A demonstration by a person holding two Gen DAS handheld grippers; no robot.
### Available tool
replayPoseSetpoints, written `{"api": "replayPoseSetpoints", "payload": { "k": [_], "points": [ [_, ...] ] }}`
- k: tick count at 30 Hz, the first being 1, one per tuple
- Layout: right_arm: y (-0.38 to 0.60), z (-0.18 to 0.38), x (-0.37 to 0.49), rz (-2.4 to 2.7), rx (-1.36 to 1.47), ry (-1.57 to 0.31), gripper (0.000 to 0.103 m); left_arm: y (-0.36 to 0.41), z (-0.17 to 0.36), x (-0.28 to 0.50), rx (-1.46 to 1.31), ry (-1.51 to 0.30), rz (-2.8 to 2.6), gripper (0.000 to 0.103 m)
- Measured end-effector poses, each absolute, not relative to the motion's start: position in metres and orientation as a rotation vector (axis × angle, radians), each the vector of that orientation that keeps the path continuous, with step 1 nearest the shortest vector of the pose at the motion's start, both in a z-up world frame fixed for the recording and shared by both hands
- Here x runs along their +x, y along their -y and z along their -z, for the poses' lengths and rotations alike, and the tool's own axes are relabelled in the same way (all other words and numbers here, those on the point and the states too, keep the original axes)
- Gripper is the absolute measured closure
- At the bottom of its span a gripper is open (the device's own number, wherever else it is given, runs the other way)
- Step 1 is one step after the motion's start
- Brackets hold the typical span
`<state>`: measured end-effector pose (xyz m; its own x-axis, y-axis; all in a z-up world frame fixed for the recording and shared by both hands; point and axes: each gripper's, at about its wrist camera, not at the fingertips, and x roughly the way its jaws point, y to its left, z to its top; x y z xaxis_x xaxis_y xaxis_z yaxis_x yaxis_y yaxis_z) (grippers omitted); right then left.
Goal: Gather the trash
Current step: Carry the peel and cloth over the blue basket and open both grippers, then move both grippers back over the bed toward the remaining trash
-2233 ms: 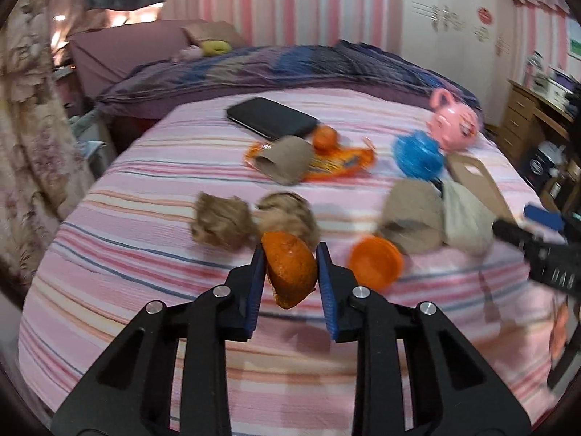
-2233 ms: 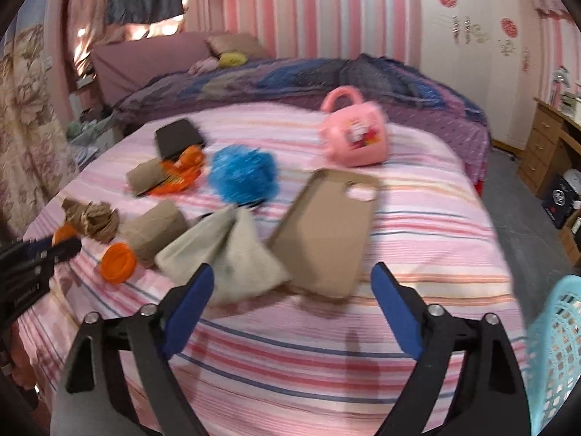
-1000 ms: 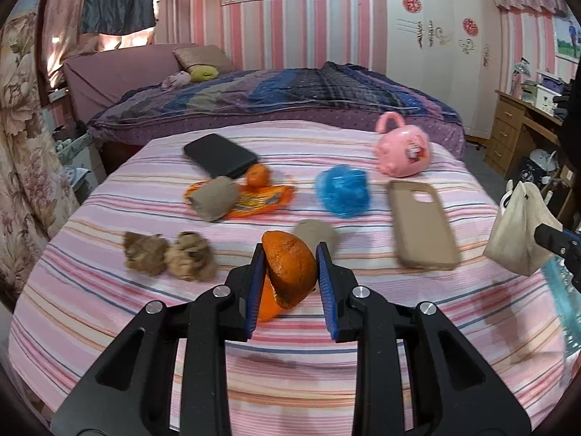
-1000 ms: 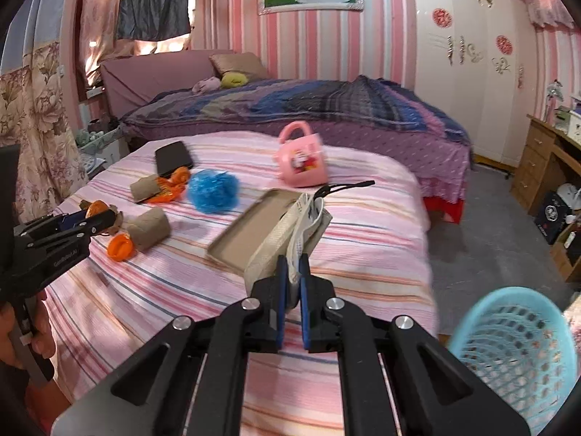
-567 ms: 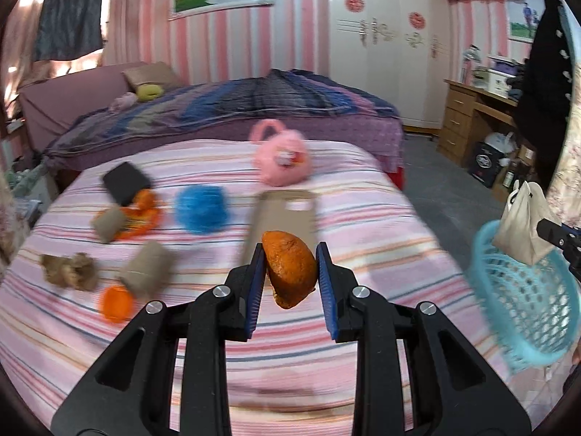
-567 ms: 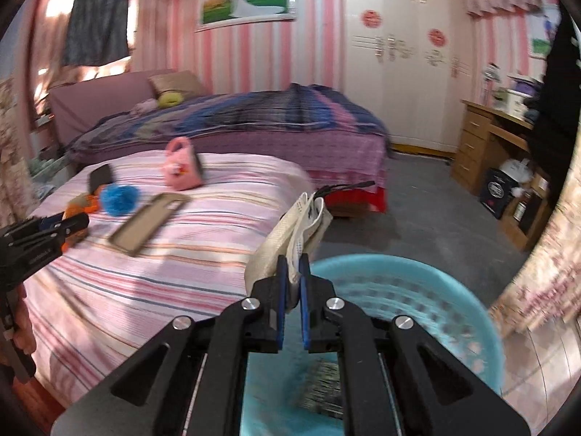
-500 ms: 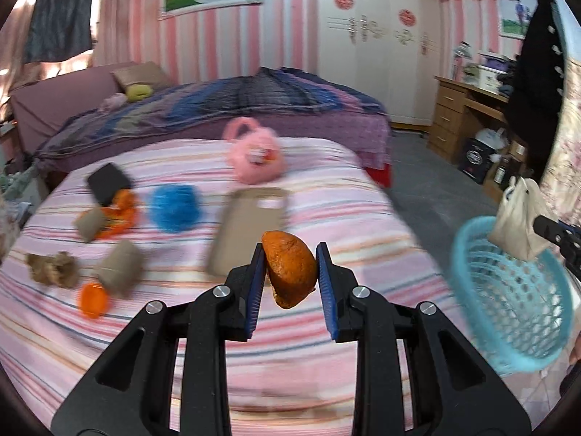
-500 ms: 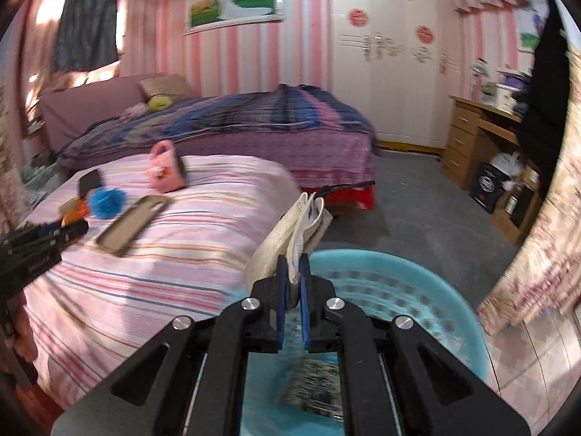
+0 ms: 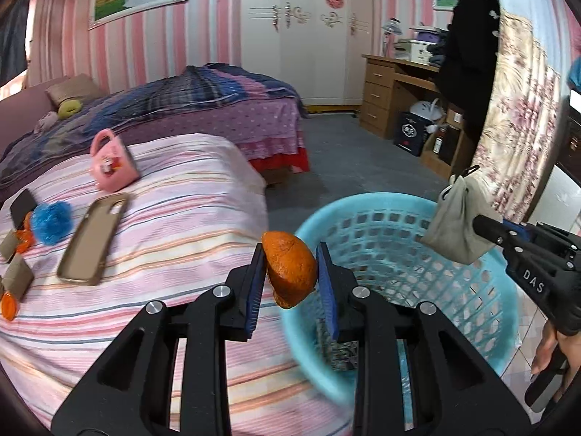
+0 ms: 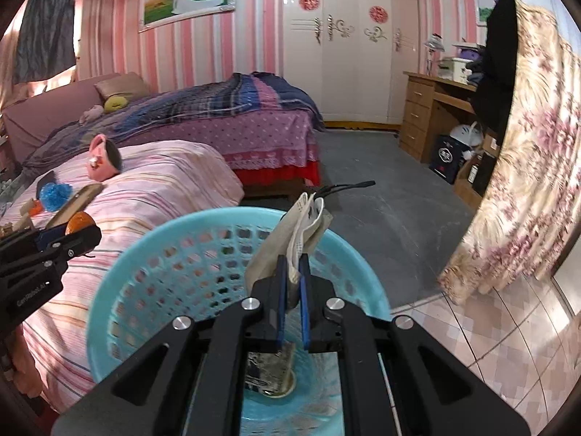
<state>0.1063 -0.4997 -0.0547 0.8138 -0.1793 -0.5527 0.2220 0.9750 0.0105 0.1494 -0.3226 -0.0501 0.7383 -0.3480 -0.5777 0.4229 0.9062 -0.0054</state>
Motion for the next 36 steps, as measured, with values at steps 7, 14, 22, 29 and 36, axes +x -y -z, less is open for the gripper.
{"api": "replayPoseSetpoints", "payload": {
  "k": [7,14,22,29,36],
  "points": [
    [0.511,0.059,0.101,0.211,0.098,-0.581,0.096,0.346,0.049,0.153,0.141,-0.604,0.462,0.034],
    [0.509,0.059,0.103,0.204,0.123,-0.58,0.096,0.318,0.039,0.165,0.13,-0.566,0.385,0.013],
    [0.496,0.063,0.116,0.203,0.119,-0.628,0.078,0.262,0.026,0.163,0.096,-0.531,0.291,0.008],
    [0.467,0.053,0.125,0.206,0.105,-0.612,0.023,0.212,0.017,0.161,0.102,-0.505,0.227,0.006],
    [0.414,0.036,0.14,0.189,0.065,-0.534,0.006,0.152,0.004,0.157,0.13,-0.463,0.15,0.006]
  ]
}}
